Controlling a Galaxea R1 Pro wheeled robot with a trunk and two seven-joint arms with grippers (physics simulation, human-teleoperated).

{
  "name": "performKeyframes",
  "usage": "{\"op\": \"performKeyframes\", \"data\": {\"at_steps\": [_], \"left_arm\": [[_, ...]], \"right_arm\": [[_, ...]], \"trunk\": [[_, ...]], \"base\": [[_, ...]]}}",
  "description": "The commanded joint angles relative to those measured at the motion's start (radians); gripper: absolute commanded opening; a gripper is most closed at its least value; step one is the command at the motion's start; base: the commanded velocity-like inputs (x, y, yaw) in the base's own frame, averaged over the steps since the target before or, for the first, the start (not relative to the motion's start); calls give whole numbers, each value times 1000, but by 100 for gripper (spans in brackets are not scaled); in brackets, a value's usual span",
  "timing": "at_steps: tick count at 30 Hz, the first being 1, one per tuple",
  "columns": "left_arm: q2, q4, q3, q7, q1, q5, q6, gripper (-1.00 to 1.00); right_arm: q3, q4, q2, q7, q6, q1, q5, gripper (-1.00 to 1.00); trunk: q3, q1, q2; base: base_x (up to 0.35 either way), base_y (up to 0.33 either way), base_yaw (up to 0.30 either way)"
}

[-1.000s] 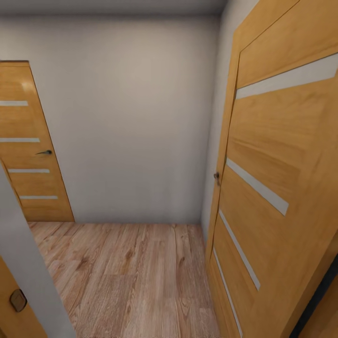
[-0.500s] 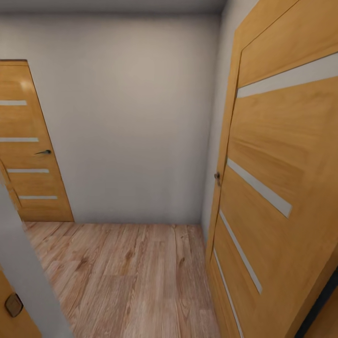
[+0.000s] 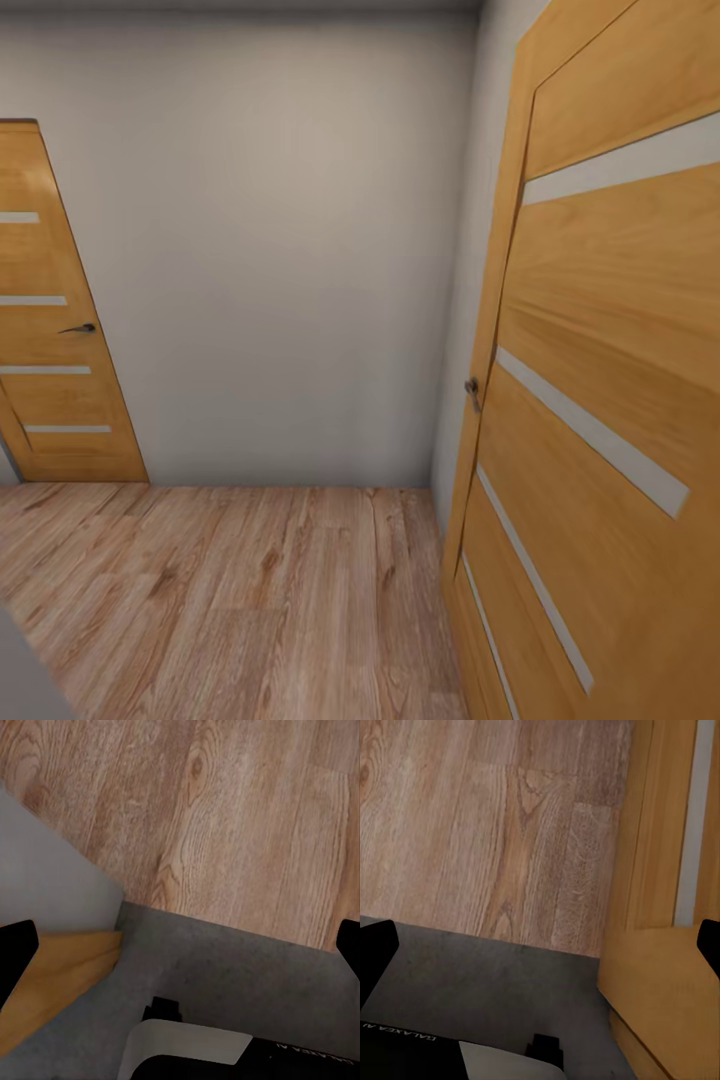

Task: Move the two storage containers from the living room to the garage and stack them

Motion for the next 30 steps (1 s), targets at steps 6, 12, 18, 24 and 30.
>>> {"op": "performKeyframes", "data": {"at_steps": [6, 12, 18, 24, 30], "left_arm": [[0, 2, -1, -3, -1, 10, -4, 100], [0, 2, 0, -3, -1, 10, -3, 100], [0, 2, 1, -3, -1, 10, -3, 100], [0, 2, 1, -3, -1, 10, -3, 100], [0, 2, 1, -3, -1, 10, -4, 100]], "right_arm": [[5, 4, 0, 0, -8, -2, 5, 100], [5, 4, 0, 1, -8, -2, 4, 100], [5, 4, 0, 1, -8, -2, 4, 100], [5, 4, 0, 1, -8, -2, 4, 100], [5, 4, 0, 1, -8, -2, 4, 100]], "trunk": [[-2, 0, -2], [-2, 0, -2], [-2, 0, -2], [-2, 0, -2], [-2, 0, -2]], "base": [[24, 0, 0], [8, 4, 0], [35, 26, 1], [2, 2, 146], [0, 0, 76]]}}
